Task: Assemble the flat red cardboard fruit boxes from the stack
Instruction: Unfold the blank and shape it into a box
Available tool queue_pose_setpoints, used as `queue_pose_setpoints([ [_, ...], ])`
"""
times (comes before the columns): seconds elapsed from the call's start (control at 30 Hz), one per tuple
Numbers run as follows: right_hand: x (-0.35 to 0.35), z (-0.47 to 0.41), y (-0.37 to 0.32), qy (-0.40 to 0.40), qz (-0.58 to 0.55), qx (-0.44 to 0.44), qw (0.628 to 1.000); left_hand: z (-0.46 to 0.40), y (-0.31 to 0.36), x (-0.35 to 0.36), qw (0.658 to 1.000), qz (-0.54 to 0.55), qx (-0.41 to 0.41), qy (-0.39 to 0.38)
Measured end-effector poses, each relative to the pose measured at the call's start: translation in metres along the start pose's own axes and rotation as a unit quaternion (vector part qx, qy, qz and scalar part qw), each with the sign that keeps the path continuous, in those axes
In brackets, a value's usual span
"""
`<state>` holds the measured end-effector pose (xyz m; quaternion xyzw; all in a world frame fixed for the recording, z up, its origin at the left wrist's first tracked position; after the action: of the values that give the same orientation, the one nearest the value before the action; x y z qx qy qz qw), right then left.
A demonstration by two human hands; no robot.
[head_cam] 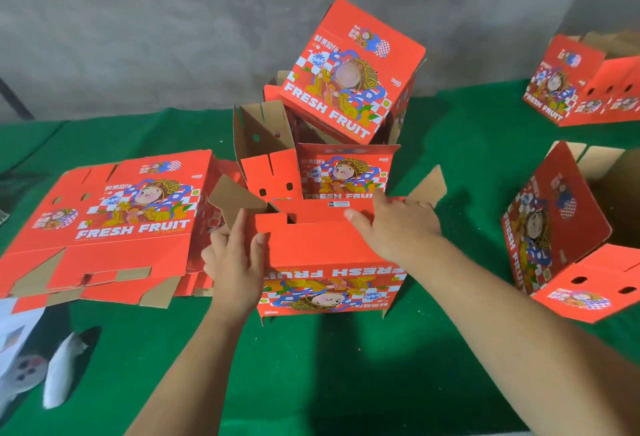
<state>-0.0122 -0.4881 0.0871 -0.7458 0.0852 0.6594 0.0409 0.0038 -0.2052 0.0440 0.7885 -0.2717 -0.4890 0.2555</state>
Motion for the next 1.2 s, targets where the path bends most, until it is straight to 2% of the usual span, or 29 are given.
queue_pose_setpoints([
  [0.07,0.007,-0.009,0.005,-0.051,0.004,0.015,0.999,0.006,0.004,0.000,1.000,-0.001,0.025,-0.007],
  [0.27,0.016,-0.006,0.035,-0.083,-0.017,0.065,0.994,0.019,-0.005,-0.001,1.000,0.019,0.007,-0.015],
  [0.3,0.016,-0.004,0.037,-0.080,-0.076,0.077,0.991,0.022,-0.007,0.001,0.999,0.034,-0.001,-0.020],
  [0.33,0.015,-0.001,0.040,-0.079,-0.191,0.103,0.973,0.024,-0.008,0.002,0.999,0.048,-0.007,-0.021],
  [0.37,0.016,0.001,0.042,-0.087,-0.355,0.143,0.920,0.026,-0.008,0.002,0.998,0.059,-0.011,-0.017],
  [0.4,0.020,0.004,0.042,-0.099,-0.515,0.183,0.832,0.027,-0.007,0.001,0.998,0.066,-0.011,-0.010],
  [0.43,0.024,0.006,0.039,-0.117,-0.630,0.204,0.740,0.026,-0.005,0.000,0.998,0.067,-0.010,-0.002],
  [0.47,0.025,0.007,0.038,-0.126,-0.702,0.209,0.669,0.025,-0.004,-0.002,0.998,0.065,-0.009,0.006],
  [0.53,0.026,0.007,0.040,-0.110,-0.769,0.197,0.598,0.022,-0.002,-0.003,0.998,0.054,-0.008,0.015],
  [0.57,0.026,0.007,0.042,-0.096,-0.785,0.184,0.584,0.020,0.000,-0.002,0.999,0.046,-0.008,0.013],
  [0.6,0.026,0.009,0.043,-0.087,-0.788,0.168,0.585,0.019,0.000,-0.001,0.999,0.039,-0.011,0.007],
  [0.63,0.025,0.011,0.041,-0.080,-0.767,0.148,0.620,0.019,0.000,0.001,0.999,0.032,-0.018,0.002],
  [0.67,0.023,0.013,0.041,-0.066,-0.706,0.129,0.693,0.019,0.000,0.002,0.999,0.020,-0.027,0.001],
  [0.7,0.022,0.014,0.042,-0.042,-0.604,0.113,0.787,0.019,0.000,0.002,0.999,0.004,-0.033,0.004],
  [0.73,0.023,0.014,0.043,-0.014,-0.491,0.101,0.865,0.018,0.001,0.002,0.999,-0.012,-0.035,0.007],
  [0.77,0.024,0.015,0.041,0.013,-0.399,0.096,0.912,0.017,0.004,0.001,0.999,-0.026,-0.034,0.013],
  [0.8,0.025,0.016,0.038,0.039,-0.336,0.093,0.936,0.015,0.007,-0.001,0.999,-0.041,-0.030,0.020],
  [0.87,0.026,0.018,0.030,0.100,-0.232,0.076,0.964,0.012,0.013,-0.004,0.997,-0.068,-0.005,0.041],
  [0.93,0.028,0.017,0.033,0.139,-0.196,0.101,0.965,0.013,0.021,-0.008,0.995,-0.068,0.033,0.068],
  [1.07,0.039,0.005,0.060,0.120,-0.261,0.213,0.934,0.013,0.018,-0.012,0.995,0.004,0.041,0.093],
  [1.13,0.041,-0.003,0.066,0.120,-0.288,0.217,0.925,0.012,0.016,-0.010,0.995,-0.006,0.053,0.079],
  [1.2,0.036,-0.006,0.063,0.135,-0.311,0.186,0.922,0.011,0.019,-0.010,0.993,-0.043,0.087,0.068],
])
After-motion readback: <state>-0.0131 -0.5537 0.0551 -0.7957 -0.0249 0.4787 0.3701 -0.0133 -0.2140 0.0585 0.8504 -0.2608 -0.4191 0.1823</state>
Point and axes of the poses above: each hand's wrist, its own z-axis away from the middle knuckle, its own x-axis out of the palm, y = z × x, the point moved 9 cm from there along -z, towards the middle knuckle, and after that the axes turned 7 degrees about y, right-handed, at the moved point
